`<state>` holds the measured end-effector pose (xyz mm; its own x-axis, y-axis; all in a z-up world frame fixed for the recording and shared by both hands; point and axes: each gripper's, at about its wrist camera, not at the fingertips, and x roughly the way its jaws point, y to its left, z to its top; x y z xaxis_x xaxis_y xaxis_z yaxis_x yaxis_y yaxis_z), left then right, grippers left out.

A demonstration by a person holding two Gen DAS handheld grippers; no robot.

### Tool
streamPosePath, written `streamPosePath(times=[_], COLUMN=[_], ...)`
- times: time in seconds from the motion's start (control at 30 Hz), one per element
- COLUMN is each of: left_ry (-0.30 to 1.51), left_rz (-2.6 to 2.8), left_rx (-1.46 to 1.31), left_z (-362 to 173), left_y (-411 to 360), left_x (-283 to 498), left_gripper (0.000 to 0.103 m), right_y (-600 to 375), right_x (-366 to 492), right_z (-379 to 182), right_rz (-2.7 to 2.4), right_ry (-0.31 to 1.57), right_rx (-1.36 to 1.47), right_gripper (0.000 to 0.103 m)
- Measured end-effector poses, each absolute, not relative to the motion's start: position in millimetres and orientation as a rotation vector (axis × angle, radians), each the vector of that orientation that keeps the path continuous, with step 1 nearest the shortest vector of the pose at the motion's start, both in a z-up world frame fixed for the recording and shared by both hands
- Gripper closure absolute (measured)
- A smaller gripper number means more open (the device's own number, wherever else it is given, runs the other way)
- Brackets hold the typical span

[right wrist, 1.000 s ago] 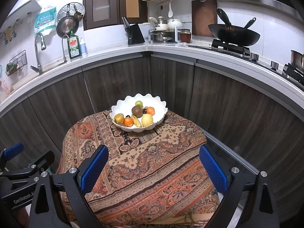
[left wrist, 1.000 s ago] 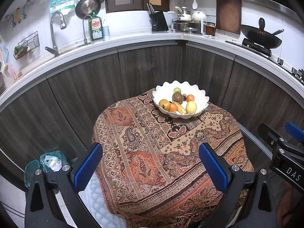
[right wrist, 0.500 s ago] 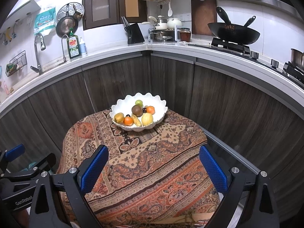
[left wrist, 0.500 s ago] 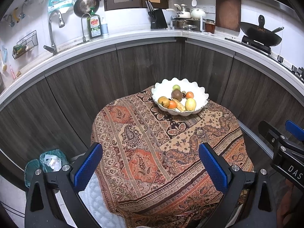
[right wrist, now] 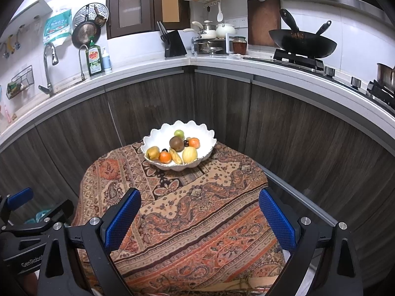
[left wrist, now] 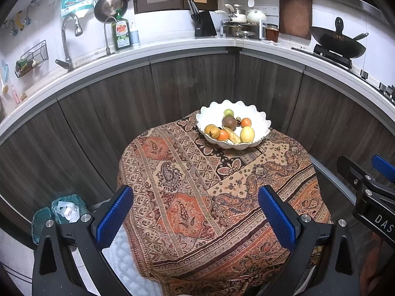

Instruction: Organize fruits

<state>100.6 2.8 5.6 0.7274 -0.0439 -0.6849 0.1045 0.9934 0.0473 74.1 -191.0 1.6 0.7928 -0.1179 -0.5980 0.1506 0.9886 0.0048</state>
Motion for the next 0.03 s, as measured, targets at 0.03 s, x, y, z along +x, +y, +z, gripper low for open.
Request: streamPosePath(times=[0.03], left_ry=[0.756], left_rz=[-0.083], left_rx=[0.085], left_z=[4.7], left_y=[3.2], left_x=[101.1], left_gripper=[0.000], right_y=[-190.4], right_x=[74.3], right_z=[1.4], right_rz=[-0.145], right_ry=[0.640], right_rx=[0.053], right_gripper=[0.006])
